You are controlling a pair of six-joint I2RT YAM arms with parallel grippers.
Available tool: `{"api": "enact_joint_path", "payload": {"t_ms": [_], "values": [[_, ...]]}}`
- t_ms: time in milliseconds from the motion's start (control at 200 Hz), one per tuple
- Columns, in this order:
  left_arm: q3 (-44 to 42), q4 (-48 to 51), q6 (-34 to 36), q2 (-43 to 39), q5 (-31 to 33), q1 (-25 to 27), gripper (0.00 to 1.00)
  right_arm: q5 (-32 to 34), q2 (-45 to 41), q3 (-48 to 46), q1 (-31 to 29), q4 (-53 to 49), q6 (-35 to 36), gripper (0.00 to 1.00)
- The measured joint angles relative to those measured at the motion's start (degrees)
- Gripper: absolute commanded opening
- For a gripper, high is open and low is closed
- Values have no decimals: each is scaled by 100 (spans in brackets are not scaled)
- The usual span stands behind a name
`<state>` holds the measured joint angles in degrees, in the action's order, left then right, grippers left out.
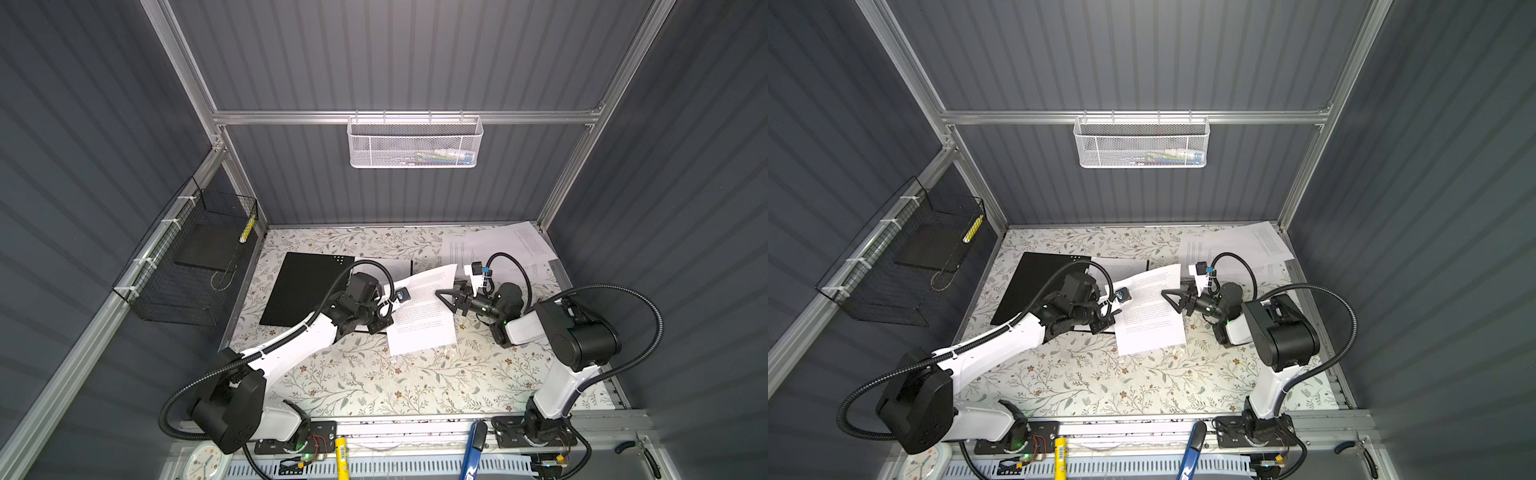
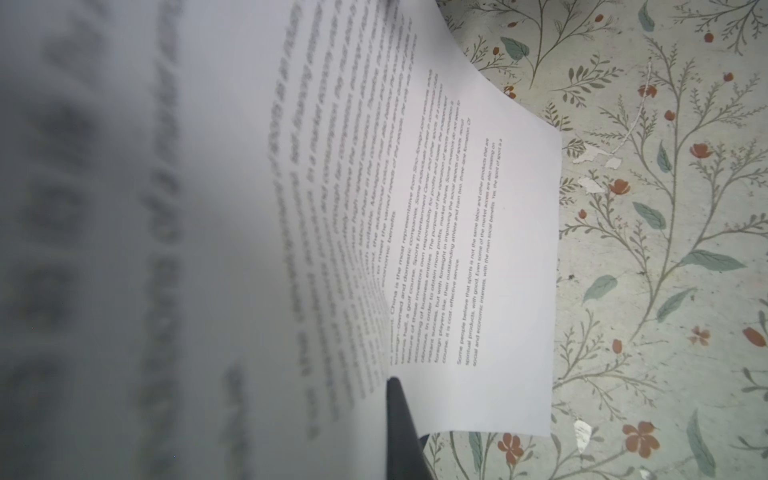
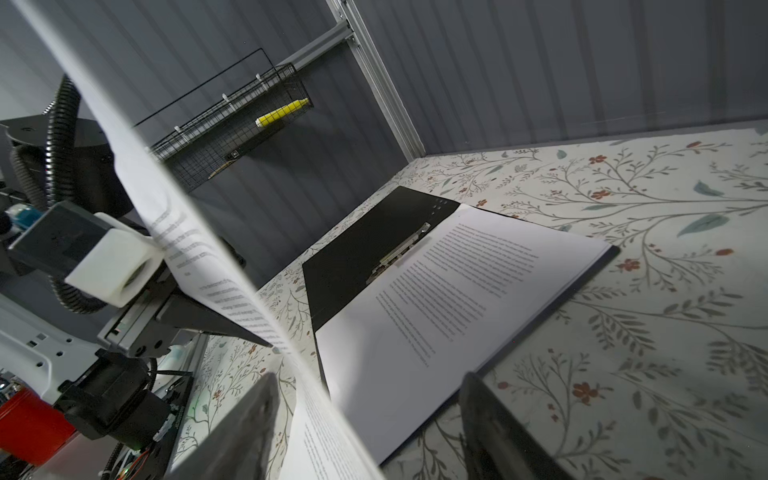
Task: Put the files into the folder
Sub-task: 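Lower the sheet onto the folder's clip side with both grippers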
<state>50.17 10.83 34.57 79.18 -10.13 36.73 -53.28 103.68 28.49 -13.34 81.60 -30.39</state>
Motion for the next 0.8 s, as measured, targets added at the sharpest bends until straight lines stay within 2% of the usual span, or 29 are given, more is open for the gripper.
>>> {"api": "enact_joint_path", "payload": {"t_ms": [260, 510, 630, 700, 800], "values": [[0, -127, -22, 2, -216, -374, 0, -258, -76, -33, -11, 133, -90, 16], [2, -151, -66, 24, -448, -535, 0, -358, -87, -33, -26, 146, -210, 0], [2, -149, -109, 24, -496, -551, 0, -378, -92, -33, -37, 146, -240, 0], [26, -142, -184, 24, -496, -560, 31, -372, -140, -33, -61, 103, -264, 0], [122, -175, -468, 22, -304, -560, 47, -221, -417, -31, -219, -140, -299, 0]]}}
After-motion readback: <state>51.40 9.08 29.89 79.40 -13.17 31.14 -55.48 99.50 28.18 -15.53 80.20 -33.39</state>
